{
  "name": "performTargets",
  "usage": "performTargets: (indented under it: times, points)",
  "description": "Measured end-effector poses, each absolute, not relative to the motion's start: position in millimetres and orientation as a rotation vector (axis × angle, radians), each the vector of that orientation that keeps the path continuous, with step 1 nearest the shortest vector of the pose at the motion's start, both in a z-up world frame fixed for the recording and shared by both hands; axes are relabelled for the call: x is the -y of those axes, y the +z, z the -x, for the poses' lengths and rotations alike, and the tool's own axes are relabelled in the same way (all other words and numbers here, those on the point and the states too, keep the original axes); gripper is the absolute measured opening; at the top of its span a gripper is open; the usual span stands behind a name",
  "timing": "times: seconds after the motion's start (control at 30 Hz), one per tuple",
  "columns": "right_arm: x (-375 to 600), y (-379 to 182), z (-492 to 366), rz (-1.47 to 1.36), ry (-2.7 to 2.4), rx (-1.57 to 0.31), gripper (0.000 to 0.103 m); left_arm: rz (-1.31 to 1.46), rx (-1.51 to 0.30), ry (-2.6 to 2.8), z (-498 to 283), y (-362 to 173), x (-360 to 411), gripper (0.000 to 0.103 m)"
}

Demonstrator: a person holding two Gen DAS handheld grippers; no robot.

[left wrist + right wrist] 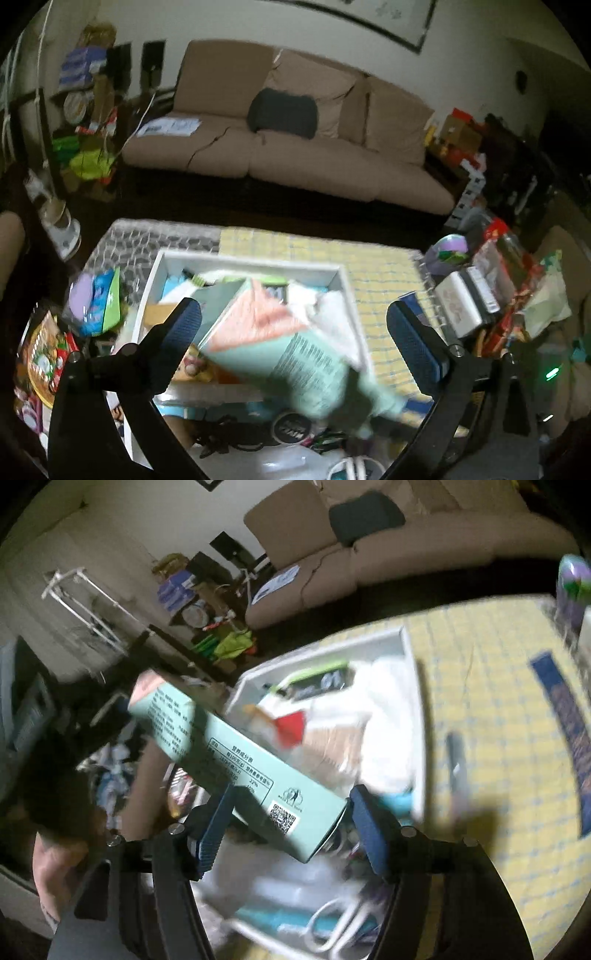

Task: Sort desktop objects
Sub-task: 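Carry the wafer box in the right gripper over the white tray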

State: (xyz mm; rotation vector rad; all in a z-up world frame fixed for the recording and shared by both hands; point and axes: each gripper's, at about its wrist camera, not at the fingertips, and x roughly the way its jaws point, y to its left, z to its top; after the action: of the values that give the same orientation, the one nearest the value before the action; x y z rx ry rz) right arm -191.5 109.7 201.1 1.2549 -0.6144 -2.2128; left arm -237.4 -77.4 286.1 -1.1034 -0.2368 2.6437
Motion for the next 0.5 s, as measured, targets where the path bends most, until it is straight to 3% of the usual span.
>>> performTargets:
  times: [0.03, 0.1, 0.17, 0.23, 0.27, 0.3, 0.37, 0.4, 0.5]
  points:
    - [-106.1, 198.4, 188.1, -1.263, -2.171, 0.631, 0.068, 1.076, 0.241, 2.599, 235.4, 295.2, 70.2, 0.098]
    - [-93.7, 196.6, 179.1, -1.216, -2.028, 0.66, 0.03, 1.118, 0.277, 2.469, 240.0, 296.2, 51.0, 0.094]
    - [-77.9, 206.8, 170.6, -1.208, -2.093, 0.539, 0.03, 1.157, 0.116, 2.512, 244.5, 289.4, 19.7, 0.087]
    - [-66.2, 216.2, 163.5, -1.22, -2.203, 0.334, 0.03, 1.143, 0.101, 2.515, 242.8, 288.8, 12.5, 0.087]
    - [-65.5, 219.5, 159.2, -1.209, -2.257, 0.249, 0.036, 1.138, 0.136, 2.502, 241.3, 289.8, 17.7, 0.087]
    - [-68.3, 220.6, 155.5, -1.206, -2.311, 0.188, 0.053, 1.134, 0.165, 2.496, 238.7, 290.5, 24.2, 0.087]
    - [-77.6, 217.7, 147.2, -1.188, -2.371, 0.172, 0.072, 1.082, 0.237, 2.515, 227.0, 295.1, 51.0, 0.092]
    - [-80.7, 218.2, 143.5, -1.158, -2.391, 0.178, 0.072, 1.053, 0.27, 2.519, 221.8, 295.7, 63.8, 0.098]
    - [-73.7, 223.9, 131.9, -1.05, -2.41, 0.19, 0.079, 1.084, 0.429, 2.491, 224.6, 274.6, 103.6, 0.098]
